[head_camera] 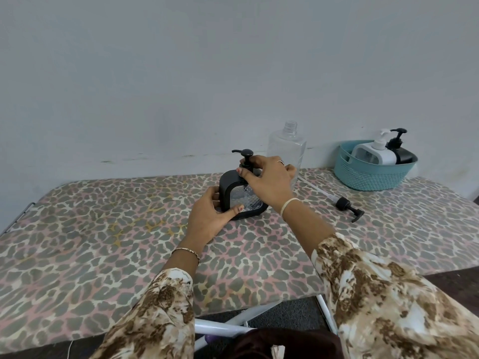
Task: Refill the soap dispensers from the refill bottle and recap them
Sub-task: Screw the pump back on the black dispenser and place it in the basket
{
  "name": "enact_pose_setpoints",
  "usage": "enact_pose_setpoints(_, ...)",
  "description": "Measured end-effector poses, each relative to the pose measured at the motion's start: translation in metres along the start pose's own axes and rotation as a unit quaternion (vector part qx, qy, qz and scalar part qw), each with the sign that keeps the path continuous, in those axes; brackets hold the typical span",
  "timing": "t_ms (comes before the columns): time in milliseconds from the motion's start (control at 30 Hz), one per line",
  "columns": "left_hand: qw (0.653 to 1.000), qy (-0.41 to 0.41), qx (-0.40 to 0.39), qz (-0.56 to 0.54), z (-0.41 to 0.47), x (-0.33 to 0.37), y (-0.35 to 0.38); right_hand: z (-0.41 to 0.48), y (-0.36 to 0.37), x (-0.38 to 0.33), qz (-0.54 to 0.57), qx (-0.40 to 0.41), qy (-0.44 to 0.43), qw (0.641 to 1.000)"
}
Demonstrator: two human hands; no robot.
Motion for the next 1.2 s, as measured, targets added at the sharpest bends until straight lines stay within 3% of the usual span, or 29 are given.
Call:
enact_pose_setpoints(233,0.999,0.015,0.022,0.047,-0.004,0.008,-0.002,-0.006,-0.009,-0.001,-0.037,0.052,0.056,0.996)
enact_pose_setpoints(400,0.998,0.019,0.027,0.059,-0.005,0.008,-0.002,-0.010,-0.012,-0.005,-0.004,0.053,0.051,0.997)
enact_pose_setpoints(567,0.999,0.034,0.014,0.035,-0.009,0.012,-0.002,-0.004,0.016,-0.003,0.120,-0.028,0.041,0.991)
enact_pose_setpoints(700,0.999,0.033,0.010,0.023,-0.008,0.012,-0.002,-0.001,0.033,0.004,0.149,-0.058,0.021,0.987)
enact_pose_setpoints(1000,0.999,0.029,0.014,0.030,-0.008,0.011,-0.002,-0.007,-0.004,-0.002,-0.015,0.032,0.025,0.999)
enact_pose_setpoints(1200,0.998,0.034,0.024,0.050,-0.008,0.013,-0.003,-0.012,-0.010,-0.004,-0.030,0.058,0.048,0.997)
Point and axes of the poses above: each hand's wrist, its own z-axis towards the middle knuckle, its own y-axis out of the palm, x = y × z, the point moved 10 cm from there along z, towards the middle knuckle
